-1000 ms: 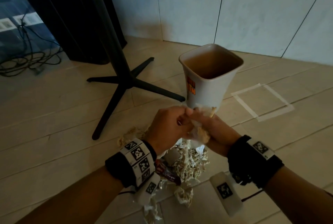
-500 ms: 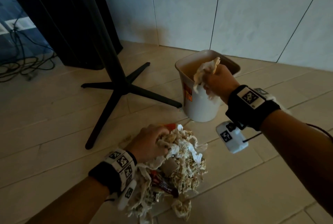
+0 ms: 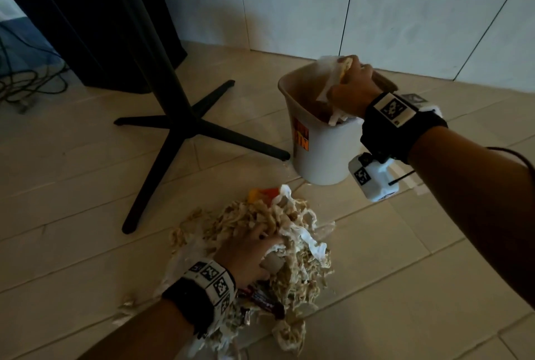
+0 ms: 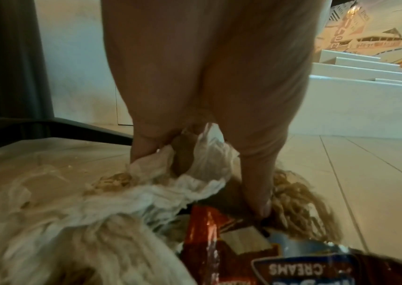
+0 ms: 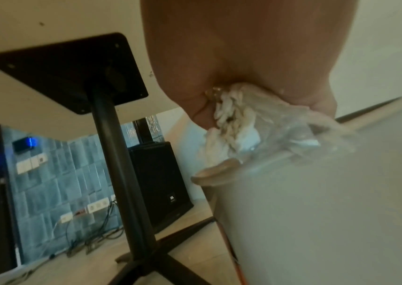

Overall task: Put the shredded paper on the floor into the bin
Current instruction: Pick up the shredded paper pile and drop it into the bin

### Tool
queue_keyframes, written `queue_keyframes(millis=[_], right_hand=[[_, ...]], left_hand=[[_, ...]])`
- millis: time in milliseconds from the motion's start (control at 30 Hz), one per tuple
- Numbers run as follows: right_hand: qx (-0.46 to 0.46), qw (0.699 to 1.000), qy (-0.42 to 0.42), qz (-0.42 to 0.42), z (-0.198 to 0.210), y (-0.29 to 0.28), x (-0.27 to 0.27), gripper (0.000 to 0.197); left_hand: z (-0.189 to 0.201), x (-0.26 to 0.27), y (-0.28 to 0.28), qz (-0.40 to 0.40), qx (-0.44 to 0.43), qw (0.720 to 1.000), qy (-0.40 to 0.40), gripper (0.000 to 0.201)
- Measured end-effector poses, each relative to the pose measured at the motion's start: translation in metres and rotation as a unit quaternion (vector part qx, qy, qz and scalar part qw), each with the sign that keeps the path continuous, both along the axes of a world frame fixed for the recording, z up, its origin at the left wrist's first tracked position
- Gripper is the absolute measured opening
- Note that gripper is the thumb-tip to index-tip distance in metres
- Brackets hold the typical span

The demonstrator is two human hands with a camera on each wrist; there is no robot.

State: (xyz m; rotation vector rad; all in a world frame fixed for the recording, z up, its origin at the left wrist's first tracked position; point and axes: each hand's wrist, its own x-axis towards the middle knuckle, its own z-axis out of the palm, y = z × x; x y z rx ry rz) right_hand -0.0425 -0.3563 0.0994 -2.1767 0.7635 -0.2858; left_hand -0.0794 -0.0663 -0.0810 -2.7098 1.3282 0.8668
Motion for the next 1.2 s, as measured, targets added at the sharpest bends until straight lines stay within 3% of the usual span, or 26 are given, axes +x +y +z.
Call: queue_keyframes(millis=[167,333,600,700,833,933,1000,1067,1133,1200], right_hand=[[-0.096,0.989,0.095,0.058,-0.015,-0.004,-0.006,0.080],[-0.137,0.989,0.019,0.060,-0.006,0.006,-0.020,0.081],[-0.131,0.960,-0.231,0.090,-0.005,0.061,-0.081,0.041],[-0.037,0.961,-0.247,0.115,-0.018,0.082,-0.097,0.037],[0.165,0.962,-0.118,0.183,-0.037,0.101,-0.100,0.063],[0.274,0.929,-0.074,0.238,-0.056,0.105,-0.100,0.080],[0.325,0.907,-0.067,0.260,-0.067,0.106,-0.102,0.080],[0.416,0.861,-0.084,0.280,-0.072,0.110,-0.104,0.081],[0.466,0.821,-0.116,0.308,-0.072,0.118,-0.106,0.064],[0.455,0.822,-0.147,0.308,-0.067,0.126,-0.107,0.037]], left_hand=[[0.006,0.006,-0.001,0.026,-0.030,0.999,-0.001,0.065],[0.024,0.013,0.004,0.065,-0.087,0.994,0.008,0.065],[0.056,0.026,0.014,0.163,-0.227,0.960,0.028,0.068],[0.075,0.027,0.012,0.169,-0.272,0.947,0.022,0.066],[0.103,0.019,0.007,0.184,-0.340,0.920,0.058,0.054],[0.124,0.009,0.002,0.179,-0.390,0.897,0.107,0.051],[0.135,0.002,-0.001,0.170,-0.420,0.883,0.123,0.049],[0.141,-0.002,-0.003,0.164,-0.445,0.873,0.111,0.047],[0.143,-0.005,-0.005,0.144,-0.465,0.870,0.083,0.047],[0.140,-0.008,-0.007,0.128,-0.478,0.867,0.063,0.051]])
